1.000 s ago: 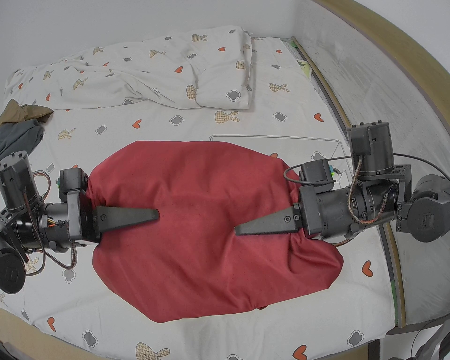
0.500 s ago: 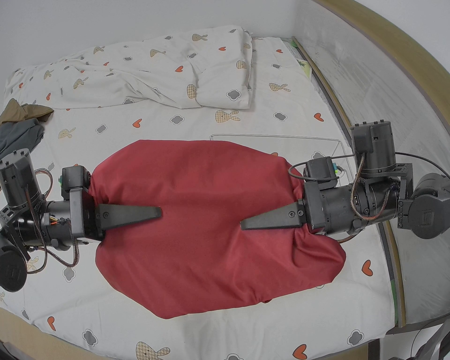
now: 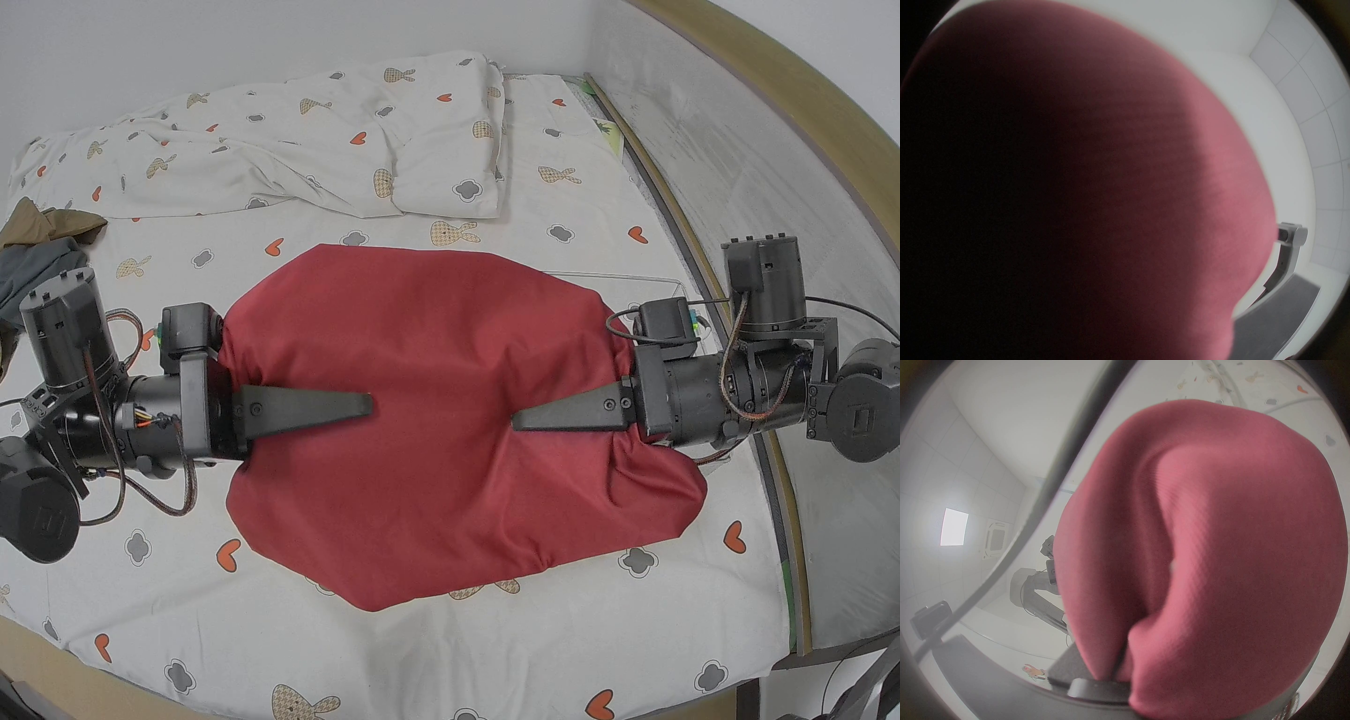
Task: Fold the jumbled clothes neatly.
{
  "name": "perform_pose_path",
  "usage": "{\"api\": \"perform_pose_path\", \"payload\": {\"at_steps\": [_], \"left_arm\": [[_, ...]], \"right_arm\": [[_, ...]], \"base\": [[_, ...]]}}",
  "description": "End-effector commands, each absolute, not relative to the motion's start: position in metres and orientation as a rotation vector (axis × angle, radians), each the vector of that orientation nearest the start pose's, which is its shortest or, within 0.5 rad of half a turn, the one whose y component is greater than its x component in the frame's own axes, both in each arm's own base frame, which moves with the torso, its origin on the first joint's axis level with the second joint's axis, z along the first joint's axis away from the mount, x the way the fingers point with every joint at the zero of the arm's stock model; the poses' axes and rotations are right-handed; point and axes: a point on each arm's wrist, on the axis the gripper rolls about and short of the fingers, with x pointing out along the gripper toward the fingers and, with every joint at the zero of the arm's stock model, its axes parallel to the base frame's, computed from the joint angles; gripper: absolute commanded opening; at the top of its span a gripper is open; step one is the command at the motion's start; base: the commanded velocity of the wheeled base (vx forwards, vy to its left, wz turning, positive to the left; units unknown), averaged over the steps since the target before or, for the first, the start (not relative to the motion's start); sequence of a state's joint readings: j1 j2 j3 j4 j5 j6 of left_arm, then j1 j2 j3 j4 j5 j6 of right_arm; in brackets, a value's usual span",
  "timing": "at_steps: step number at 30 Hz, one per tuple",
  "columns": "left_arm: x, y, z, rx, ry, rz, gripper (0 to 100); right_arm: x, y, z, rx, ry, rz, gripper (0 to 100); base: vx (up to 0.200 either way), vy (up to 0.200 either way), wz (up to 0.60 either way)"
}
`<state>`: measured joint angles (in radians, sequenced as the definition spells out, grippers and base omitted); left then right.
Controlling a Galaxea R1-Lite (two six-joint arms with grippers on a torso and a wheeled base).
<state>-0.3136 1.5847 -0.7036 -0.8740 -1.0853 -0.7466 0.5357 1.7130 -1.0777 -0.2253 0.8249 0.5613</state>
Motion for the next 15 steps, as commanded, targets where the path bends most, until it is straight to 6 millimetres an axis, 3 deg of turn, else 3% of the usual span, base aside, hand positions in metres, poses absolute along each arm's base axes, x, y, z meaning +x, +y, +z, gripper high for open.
{"api": "perform_pose_path", "payload": {"at_steps": [1,9,15], "left_arm": [[0.246,-0.109,0.211,-0.574,0.506,-1.361,0],[0.250,-0.119,0.211,-0.540,0.491,-1.398,0],[0.264,-0.129,0.208,-0.540,0.502,-1.409,0]], "right_arm": [[0.263,0.169,0.220,0.507,0.764,1.181,0],[0.266,0.165,0.223,0.509,0.748,1.170,0],[0.272,0.155,0.225,0.520,0.730,1.140,0]], "base": [[0.000,0.000,0.00],[0.000,0.000,0.00],[0.000,0.000,0.00]]}}
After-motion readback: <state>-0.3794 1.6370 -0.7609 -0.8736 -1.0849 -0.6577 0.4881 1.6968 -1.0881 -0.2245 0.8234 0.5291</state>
